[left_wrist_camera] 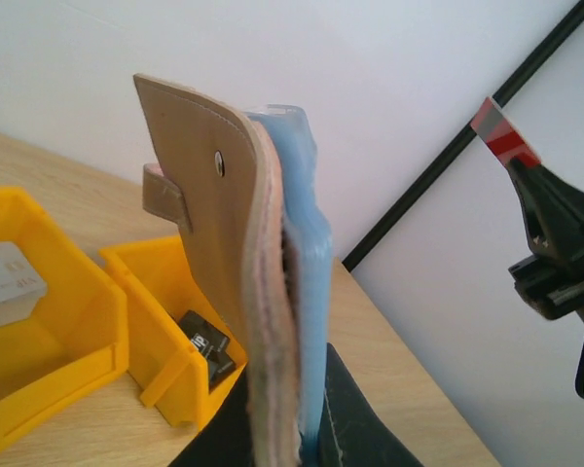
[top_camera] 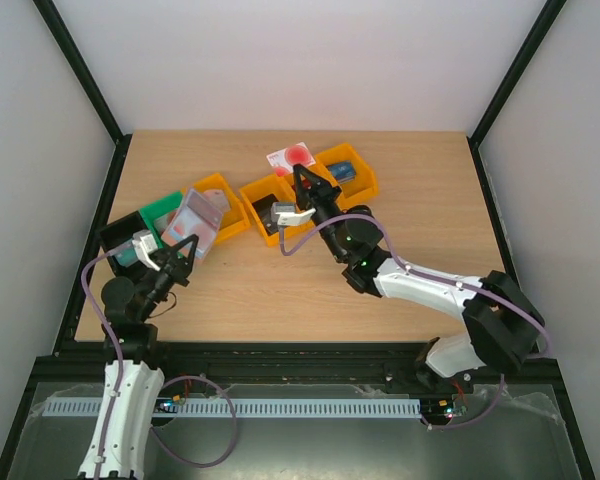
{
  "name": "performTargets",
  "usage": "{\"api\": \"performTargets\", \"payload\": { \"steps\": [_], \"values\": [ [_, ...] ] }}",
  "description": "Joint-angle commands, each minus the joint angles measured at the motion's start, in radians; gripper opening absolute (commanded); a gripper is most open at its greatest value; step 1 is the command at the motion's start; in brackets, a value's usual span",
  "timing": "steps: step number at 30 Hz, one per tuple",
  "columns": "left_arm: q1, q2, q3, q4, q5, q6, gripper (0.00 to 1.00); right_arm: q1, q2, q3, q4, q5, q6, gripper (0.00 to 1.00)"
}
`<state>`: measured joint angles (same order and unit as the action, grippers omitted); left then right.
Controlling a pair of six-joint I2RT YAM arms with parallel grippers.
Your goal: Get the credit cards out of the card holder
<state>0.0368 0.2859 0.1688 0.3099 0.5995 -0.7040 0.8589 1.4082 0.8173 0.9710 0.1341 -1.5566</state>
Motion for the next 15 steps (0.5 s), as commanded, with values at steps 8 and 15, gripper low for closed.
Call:
{"api": "performTargets", "payload": {
  "steps": [8, 15],
  "values": [
    [0.094, -0.064, -0.024, 0.063, -0.034, -0.041, 0.02, 0.006, 0.061, -0.012, 0.105, 0.001, -0.341, 0.02],
    [0.129, -0.090, -0.012, 0.084, -0.027, -0.036, 0.02, 0.006, 0.109, 0.024, 0.070, -0.016, -0.316, 0.02]
  ]
}}
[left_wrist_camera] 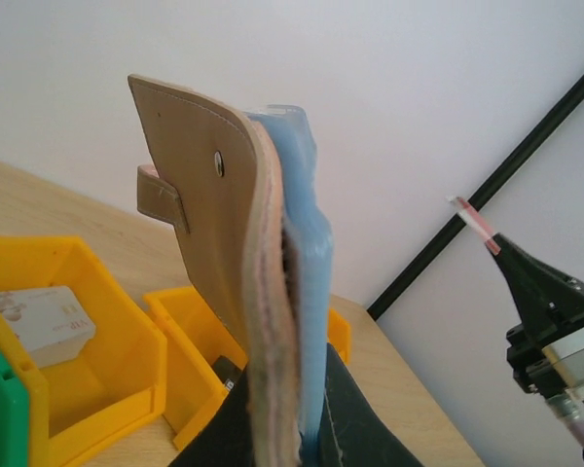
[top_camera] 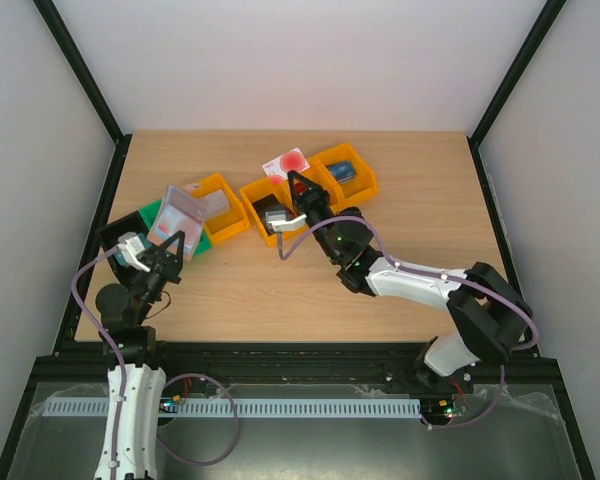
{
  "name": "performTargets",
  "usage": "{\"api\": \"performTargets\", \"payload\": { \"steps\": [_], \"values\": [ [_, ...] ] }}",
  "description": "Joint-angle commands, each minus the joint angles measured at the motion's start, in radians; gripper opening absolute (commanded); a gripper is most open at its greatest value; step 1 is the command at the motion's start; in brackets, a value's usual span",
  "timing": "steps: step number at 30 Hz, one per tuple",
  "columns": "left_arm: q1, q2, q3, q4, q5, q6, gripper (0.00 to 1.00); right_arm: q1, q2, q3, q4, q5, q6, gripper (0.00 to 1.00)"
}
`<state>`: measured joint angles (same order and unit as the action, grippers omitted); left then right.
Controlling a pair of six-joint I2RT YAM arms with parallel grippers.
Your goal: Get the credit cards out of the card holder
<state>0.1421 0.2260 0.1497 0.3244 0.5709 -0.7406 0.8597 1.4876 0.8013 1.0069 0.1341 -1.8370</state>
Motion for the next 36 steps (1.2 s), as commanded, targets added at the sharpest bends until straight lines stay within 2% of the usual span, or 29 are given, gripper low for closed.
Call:
{"api": "performTargets", "payload": {
  "steps": [1, 6, 9, 12, 15, 18, 20, 22, 26, 30, 31, 32, 34, 36],
  "values": [
    [0.037, -0.038, 0.011, 0.072, 0.000, 0.000, 0.02, 0.008, 0.040, 0.047, 0.030, -0.030, -0.030, 0.02],
    [0.114, -0.035, 0.068, 0.065, -0.100, -0.032, 0.02, 0.058, 0.129, 0.101, 0.038, -0.078, 0.027, 0.01],
    [0.114, 0.009, 0.093, 0.106, 0.018, -0.041, 0.02, 0.083, 0.182, 0.125, 0.178, -0.067, 0.131, 0.02],
    [0.085, 0.093, 0.088, 0.012, 0.126, -0.130, 0.02, 0.080, 0.168, 0.149, 0.237, 0.015, 0.291, 0.01],
    [0.007, 0.191, 0.032, -0.039, 0.210, -0.245, 0.02, 0.071, 0.100, 0.125, 0.180, 0.007, 0.377, 0.01],
    [-0.150, 0.314, 0.040, -0.026, 0.184, -0.183, 0.02, 0.071, 0.040, 0.091, 0.128, -0.019, 0.440, 0.02],
    [-0.238, 0.414, 0.050, 0.025, 0.210, -0.173, 0.02, 0.071, 0.020, 0.066, 0.134, -0.018, 0.446, 0.02],
    [-0.309, 0.506, 0.063, 0.003, 0.231, -0.145, 0.02, 0.070, 0.007, 0.047, 0.145, -0.009, 0.448, 0.02],
    [-0.336, 0.668, -0.016, -0.029, 0.273, -0.172, 0.02, 0.071, -0.009, 0.015, 0.146, -0.016, 0.444, 0.02],
    [-0.336, 0.738, -0.026, -0.097, 0.200, -0.168, 0.02, 0.071, -0.016, -0.001, 0.151, -0.010, 0.442, 0.02],
    [-0.336, 0.743, -0.026, -0.133, 0.168, -0.160, 0.05, 0.071, -0.018, -0.003, 0.150, -0.012, 0.443, 0.02],
    [-0.335, 0.744, -0.023, -0.166, 0.133, -0.147, 0.15, 0.071, -0.020, -0.006, 0.144, -0.014, 0.444, 0.02],
    [-0.335, 0.730, -0.004, -0.258, 0.018, -0.100, 0.41, 0.071, -0.025, -0.012, 0.132, -0.022, 0.440, 0.02],
    [-0.335, 0.694, 0.033, -0.387, -0.140, -0.060, 0.46, 0.071, -0.030, -0.017, 0.118, -0.028, 0.431, 0.01]
  ]
}}
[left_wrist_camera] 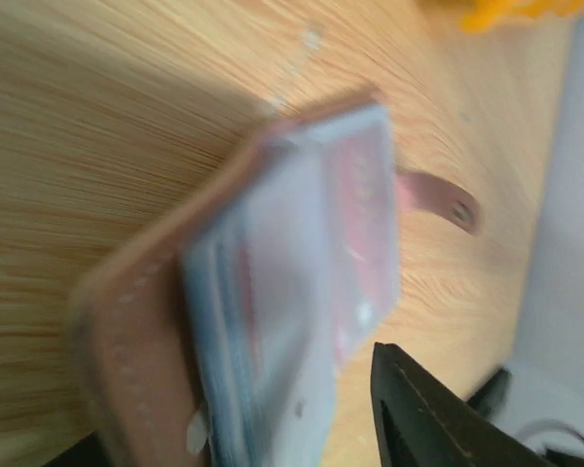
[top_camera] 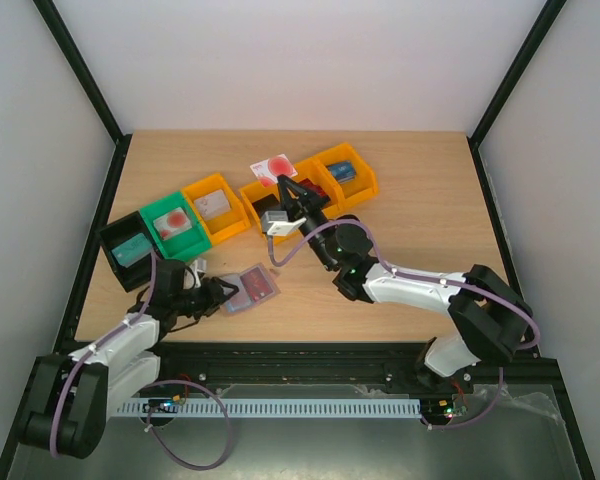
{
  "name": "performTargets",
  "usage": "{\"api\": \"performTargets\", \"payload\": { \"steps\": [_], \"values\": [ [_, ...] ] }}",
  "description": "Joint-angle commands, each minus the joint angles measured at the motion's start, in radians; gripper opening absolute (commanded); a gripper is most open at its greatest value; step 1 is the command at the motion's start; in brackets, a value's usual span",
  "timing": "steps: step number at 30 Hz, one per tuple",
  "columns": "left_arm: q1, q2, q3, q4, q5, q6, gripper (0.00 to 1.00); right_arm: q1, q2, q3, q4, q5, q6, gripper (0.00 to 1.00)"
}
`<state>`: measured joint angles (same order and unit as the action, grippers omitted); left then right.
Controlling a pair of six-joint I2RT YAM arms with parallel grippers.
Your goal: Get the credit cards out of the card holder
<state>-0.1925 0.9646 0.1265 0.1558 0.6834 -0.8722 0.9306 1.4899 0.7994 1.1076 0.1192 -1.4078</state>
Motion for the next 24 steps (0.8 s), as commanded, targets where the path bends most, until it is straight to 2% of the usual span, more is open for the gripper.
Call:
{"api": "performTargets", "payload": {
  "steps": [1, 5, 8, 10, 12, 14, 16, 18, 19, 20, 21, 22, 24],
  "values": [
    [0.001, -0.073, 0.074, -0.277, -0.313, 0.072, 0.47, 0.000, -0.037, -0.018, 0.013, -0.014, -0.002, 0.01],
    [0.008, -0.191, 0.157, -0.408, -0.365, 0.101, 0.73, 0.001, -0.062, -0.023, -0.020, -0.036, -0.005, 0.01],
    [0.008, -0.270, 0.215, -0.473, -0.403, 0.107, 0.88, 0.005, -0.065, -0.028, -0.028, -0.067, 0.004, 0.02],
    [0.012, -0.308, 0.257, -0.512, -0.437, 0.099, 0.93, 0.009, -0.060, -0.028, -0.032, -0.078, 0.013, 0.02],
    [0.040, -0.330, 0.311, -0.476, -0.408, 0.094, 0.95, 0.012, -0.060, -0.023, -0.039, -0.087, 0.031, 0.02],
    [0.075, -0.347, 0.346, -0.338, -0.294, 0.082, 0.96, 0.016, -0.070, -0.021, -0.055, -0.100, 0.055, 0.02],
    [0.083, -0.372, 0.378, -0.090, -0.117, 0.171, 0.88, 0.020, -0.093, -0.022, -0.095, -0.127, 0.083, 0.02],
    [0.072, -0.419, 0.425, 0.098, 0.103, 0.458, 0.84, 0.022, -0.137, -0.004, -0.240, -0.206, 0.138, 0.02],
    [0.065, -0.449, 0.459, 0.090, 0.194, 0.667, 0.85, 0.022, -0.160, 0.017, -0.332, -0.251, 0.180, 0.02],
    [0.062, -0.475, 0.503, -0.016, 0.291, 0.960, 0.88, 0.022, -0.180, 0.049, -0.437, -0.304, 0.227, 0.02],
    [0.061, -0.492, 0.547, -0.190, 0.333, 1.279, 0.90, 0.022, -0.192, 0.089, -0.540, -0.351, 0.273, 0.02],
    [0.060, -0.499, 0.584, -0.340, 0.306, 1.535, 0.90, 0.021, -0.196, 0.127, -0.646, -0.401, 0.309, 0.02],
    [0.045, -0.483, 0.624, -0.475, 0.149, 1.817, 0.88, 0.022, -0.195, 0.187, -0.775, -0.478, 0.397, 0.02]
  ]
}}
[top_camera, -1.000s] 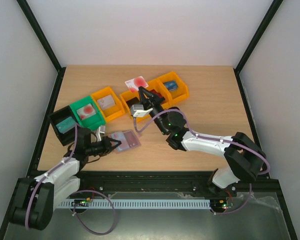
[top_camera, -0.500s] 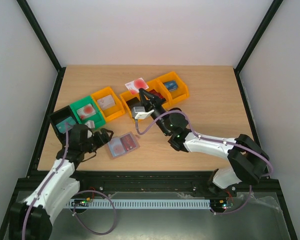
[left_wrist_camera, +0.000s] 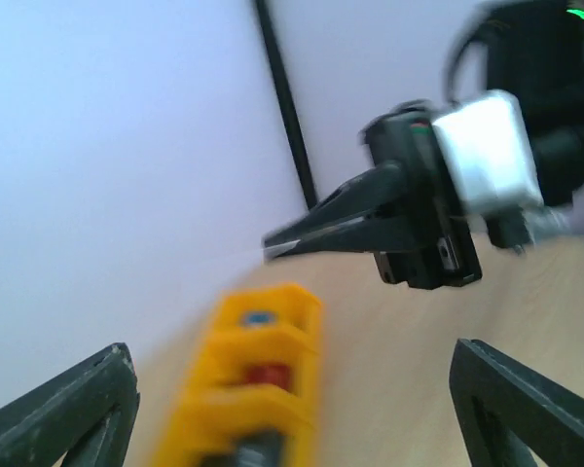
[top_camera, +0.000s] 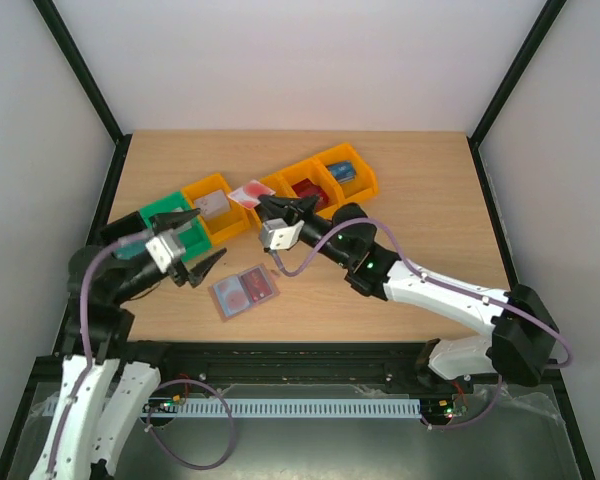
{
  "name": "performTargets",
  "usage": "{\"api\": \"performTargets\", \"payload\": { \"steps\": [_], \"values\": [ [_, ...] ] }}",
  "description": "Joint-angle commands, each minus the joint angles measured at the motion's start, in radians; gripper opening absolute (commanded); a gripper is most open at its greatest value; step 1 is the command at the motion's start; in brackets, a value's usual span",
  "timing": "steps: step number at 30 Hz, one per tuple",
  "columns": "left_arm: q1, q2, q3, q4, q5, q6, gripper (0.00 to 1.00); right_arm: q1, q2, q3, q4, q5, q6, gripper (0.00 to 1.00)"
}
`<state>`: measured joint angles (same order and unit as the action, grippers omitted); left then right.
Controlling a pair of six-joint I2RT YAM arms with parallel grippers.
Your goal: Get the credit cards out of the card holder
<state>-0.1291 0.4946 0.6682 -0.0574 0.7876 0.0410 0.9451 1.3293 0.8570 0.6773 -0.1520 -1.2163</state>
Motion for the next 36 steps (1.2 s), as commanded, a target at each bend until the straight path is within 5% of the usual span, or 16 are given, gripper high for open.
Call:
{"api": "performTargets", "payload": {
  "steps": [1, 5, 13, 16, 21, 28, 32, 33, 36],
  "values": [
    [-0.029, -0.002, 0.099, -0.298, -0.036, 1.020, 0.86, 0.006, -0.034, 0.148, -0.380, -0.240, 0.239, 0.02],
    [-0.077, 0.019, 0.129, -0.407, -0.151, 1.368, 0.86, 0.012, -0.012, 0.201, -0.452, -0.319, 0.311, 0.02],
    [-0.121, 0.071, 0.160, -0.229, -0.200, 1.101, 0.77, 0.050, 0.027, 0.250, -0.567, -0.326, 0.271, 0.02],
    [-0.123, 0.067, 0.150, -0.319, -0.113, 1.132, 0.64, 0.059, 0.036, 0.256, -0.562, -0.327, 0.268, 0.02],
    [-0.126, 0.079, 0.144, -0.252, -0.088, 0.990, 0.24, 0.071, 0.038, 0.260, -0.562, -0.339, 0.255, 0.02],
    [-0.131, 0.075, 0.137, -0.285, -0.067, 0.990, 0.02, 0.074, 0.026, 0.252, -0.551, -0.337, 0.259, 0.02],
    [-0.130, 0.059, 0.135, -0.257, -0.060, 0.872, 0.02, 0.073, 0.006, 0.218, -0.441, -0.290, 0.330, 0.02],
    [-0.130, 0.053, 0.131, -0.201, -0.068, 0.769, 0.02, 0.070, -0.001, 0.200, -0.377, -0.261, 0.394, 0.09],
    [-0.088, 0.023, 0.098, 0.033, -0.042, 0.413, 0.02, 0.013, -0.005, 0.167, -0.246, -0.277, 0.613, 0.62]
  ]
}}
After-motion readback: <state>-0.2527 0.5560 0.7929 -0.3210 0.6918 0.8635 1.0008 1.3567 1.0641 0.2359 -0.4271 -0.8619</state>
